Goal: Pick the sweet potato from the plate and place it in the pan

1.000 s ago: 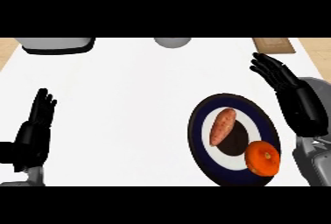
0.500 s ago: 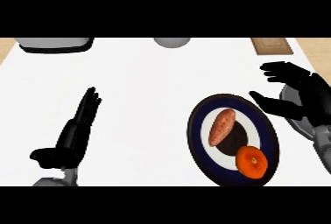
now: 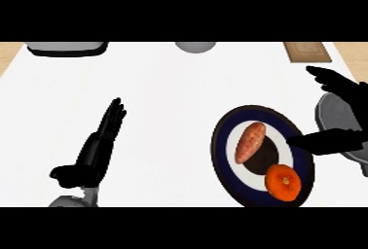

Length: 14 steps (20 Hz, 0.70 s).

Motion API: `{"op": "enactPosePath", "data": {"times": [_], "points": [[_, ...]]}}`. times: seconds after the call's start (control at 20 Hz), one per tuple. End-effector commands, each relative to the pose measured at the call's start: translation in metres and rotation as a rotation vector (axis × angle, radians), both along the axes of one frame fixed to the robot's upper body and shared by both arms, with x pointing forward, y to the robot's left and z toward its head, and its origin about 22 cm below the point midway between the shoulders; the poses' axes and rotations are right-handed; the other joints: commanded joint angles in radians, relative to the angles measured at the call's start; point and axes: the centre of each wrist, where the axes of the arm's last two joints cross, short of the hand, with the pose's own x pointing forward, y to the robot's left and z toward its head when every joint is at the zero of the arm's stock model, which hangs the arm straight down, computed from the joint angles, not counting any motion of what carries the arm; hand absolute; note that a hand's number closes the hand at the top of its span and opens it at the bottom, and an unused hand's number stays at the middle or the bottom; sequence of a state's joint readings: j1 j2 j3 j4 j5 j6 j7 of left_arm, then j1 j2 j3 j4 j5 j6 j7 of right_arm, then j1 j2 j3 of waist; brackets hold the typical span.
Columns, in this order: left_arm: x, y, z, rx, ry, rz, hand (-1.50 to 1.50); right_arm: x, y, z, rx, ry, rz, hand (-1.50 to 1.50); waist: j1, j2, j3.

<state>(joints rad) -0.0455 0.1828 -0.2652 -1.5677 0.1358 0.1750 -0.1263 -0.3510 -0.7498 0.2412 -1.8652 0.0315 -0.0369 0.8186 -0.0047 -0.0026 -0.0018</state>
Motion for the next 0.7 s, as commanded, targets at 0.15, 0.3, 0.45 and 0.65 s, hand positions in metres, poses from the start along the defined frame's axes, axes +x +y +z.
{"op": "enactPosePath", "data": {"times": [0.15,0.3,0.45,0.65], "points": [[-0.002,0.002,-0.011,0.005,0.014,-0.035,0.00,0.035,0.022,0.017,-0.170,0.250,0.058,-1.50,0.032,0.007,0.000],[0.007,0.001,0.010,0.001,-0.004,-0.044,0.00,0.046,0.044,-0.006,-0.234,0.367,0.082,-1.50,0.034,0.007,0.000],[0.012,0.003,0.008,-0.008,-0.012,-0.045,0.00,0.055,0.056,-0.030,-0.342,0.505,0.135,-1.50,0.047,0.013,0.000],[0.005,-0.008,-0.002,-0.005,0.005,-0.041,0.00,0.065,0.062,-0.031,-0.405,0.610,0.216,-1.50,0.030,0.007,0.000]]}}
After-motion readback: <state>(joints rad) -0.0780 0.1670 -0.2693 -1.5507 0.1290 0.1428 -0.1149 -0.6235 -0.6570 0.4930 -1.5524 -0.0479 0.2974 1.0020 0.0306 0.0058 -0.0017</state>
